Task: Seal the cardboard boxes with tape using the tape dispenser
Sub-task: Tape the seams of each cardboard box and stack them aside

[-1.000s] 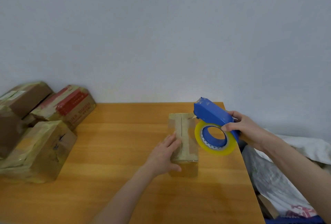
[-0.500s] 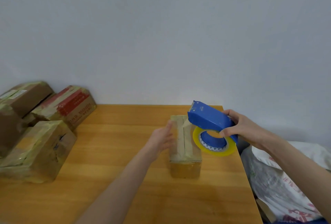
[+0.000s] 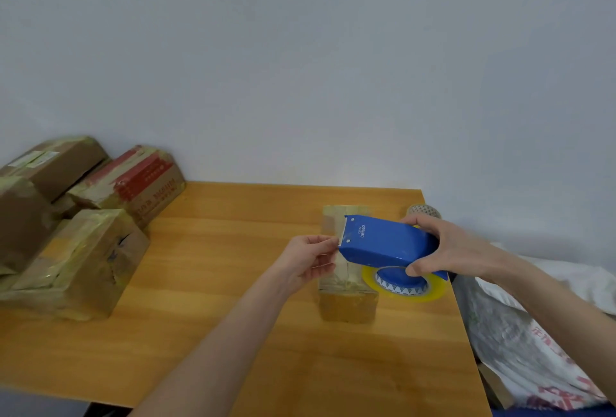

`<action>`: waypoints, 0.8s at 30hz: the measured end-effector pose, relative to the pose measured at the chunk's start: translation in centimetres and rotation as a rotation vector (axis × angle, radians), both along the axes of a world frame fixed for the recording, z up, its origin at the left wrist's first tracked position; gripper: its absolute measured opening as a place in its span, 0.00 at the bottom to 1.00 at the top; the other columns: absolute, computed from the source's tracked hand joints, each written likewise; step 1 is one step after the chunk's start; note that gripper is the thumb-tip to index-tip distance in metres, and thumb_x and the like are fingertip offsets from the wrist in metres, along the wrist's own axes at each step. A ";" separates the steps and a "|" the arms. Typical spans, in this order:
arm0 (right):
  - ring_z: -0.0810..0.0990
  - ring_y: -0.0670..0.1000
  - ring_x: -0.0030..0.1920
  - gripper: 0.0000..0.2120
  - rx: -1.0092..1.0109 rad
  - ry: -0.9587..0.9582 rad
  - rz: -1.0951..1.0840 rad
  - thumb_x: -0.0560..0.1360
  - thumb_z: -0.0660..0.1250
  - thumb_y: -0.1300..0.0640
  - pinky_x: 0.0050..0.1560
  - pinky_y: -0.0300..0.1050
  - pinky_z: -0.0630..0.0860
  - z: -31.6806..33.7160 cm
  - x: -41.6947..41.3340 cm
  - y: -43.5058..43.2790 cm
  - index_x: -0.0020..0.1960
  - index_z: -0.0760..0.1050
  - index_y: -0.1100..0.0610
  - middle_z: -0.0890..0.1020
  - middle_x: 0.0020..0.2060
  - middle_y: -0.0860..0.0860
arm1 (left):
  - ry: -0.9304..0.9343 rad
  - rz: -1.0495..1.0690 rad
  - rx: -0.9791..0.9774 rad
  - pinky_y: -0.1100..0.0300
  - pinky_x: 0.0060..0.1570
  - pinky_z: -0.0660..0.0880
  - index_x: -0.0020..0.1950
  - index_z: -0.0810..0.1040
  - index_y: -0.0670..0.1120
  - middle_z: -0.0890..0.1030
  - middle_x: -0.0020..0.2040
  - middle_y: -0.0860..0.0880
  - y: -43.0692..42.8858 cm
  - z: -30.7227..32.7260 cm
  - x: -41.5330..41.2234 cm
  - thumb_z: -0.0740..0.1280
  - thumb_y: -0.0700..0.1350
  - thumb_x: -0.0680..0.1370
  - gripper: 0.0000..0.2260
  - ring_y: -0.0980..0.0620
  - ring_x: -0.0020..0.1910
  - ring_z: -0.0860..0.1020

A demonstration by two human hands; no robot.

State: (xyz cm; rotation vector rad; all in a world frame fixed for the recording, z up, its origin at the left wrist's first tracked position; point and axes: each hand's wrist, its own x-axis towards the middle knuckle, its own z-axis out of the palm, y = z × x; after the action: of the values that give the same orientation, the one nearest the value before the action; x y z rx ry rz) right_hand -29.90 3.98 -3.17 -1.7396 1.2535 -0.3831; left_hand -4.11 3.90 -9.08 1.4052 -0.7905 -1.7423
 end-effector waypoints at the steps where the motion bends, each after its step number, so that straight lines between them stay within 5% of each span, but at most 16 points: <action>1: 0.82 0.44 0.44 0.31 -0.026 0.033 0.009 0.58 0.77 0.52 0.41 0.36 0.77 0.1 0.2 0.1 0.58 0.71 0.42 0.78 0.50 0.47 | -0.023 0.002 -0.011 0.59 0.40 0.79 0.46 0.80 0.42 0.81 0.36 0.49 0.1 -0.1 0.1 0.70 0.41 0.76 0.03 0.55 0.33 0.78; 6: 0.79 0.43 0.46 0.32 -0.257 0.342 0.106 0.65 0.78 0.45 0.49 0.42 0.77 0.1 0.9 0.0 0.62 0.63 0.35 0.78 0.47 0.39 | -0.138 0.047 -0.085 0.62 0.37 0.79 0.46 0.80 0.42 0.82 0.35 0.48 0.4 0.1 -0.2 0.69 0.41 0.77 0.03 0.56 0.31 0.79; 9: 0.79 0.42 0.43 0.32 -0.285 0.422 0.136 0.66 0.76 0.41 0.45 0.39 0.76 0.4 0.8 -0.2 0.63 0.62 0.37 0.77 0.44 0.39 | -0.112 0.052 -0.075 0.62 0.36 0.78 0.45 0.81 0.42 0.81 0.35 0.47 0.4 0.3 -0.3 0.70 0.41 0.77 0.03 0.56 0.31 0.78; 15: 0.78 0.42 0.40 0.31 -0.251 0.332 0.104 0.68 0.75 0.51 0.35 0.30 0.72 -0.2 0.9 0.5 0.62 0.60 0.40 0.77 0.47 0.42 | -0.085 0.054 -0.083 0.61 0.38 0.78 0.46 0.81 0.41 0.82 0.36 0.46 0.5 1.0 -0.1 0.71 0.39 0.75 0.01 0.55 0.32 0.78; 19: 0.79 0.42 0.45 0.32 -0.272 0.311 0.085 0.67 0.76 0.43 0.43 0.39 0.75 -0.1 1.1 0.6 0.63 0.61 0.39 0.77 0.50 0.40 | -0.117 0.082 -0.092 0.60 0.39 0.79 0.47 0.81 0.40 0.83 0.38 0.45 0.6 1.1 -0.2 0.70 0.39 0.76 0.02 0.55 0.31 0.78; 24: 0.78 0.40 0.40 0.31 -0.271 0.319 0.089 0.66 0.76 0.45 0.36 0.34 0.69 0.2 0.9 1.0 0.61 0.62 0.37 0.76 0.46 0.37 | -0.130 0.097 -0.069 0.62 0.34 0.79 0.45 0.81 0.39 0.83 0.38 0.45 1.1 0.8 0.3 0.71 0.37 0.75 0.01 0.54 0.31 0.78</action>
State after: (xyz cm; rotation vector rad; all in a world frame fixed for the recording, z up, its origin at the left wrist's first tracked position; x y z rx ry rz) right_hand -29.02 5.02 -2.95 -2.1441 1.3910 -0.2366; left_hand -3.82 4.97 -8.32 1.4967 -0.8297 -1.5477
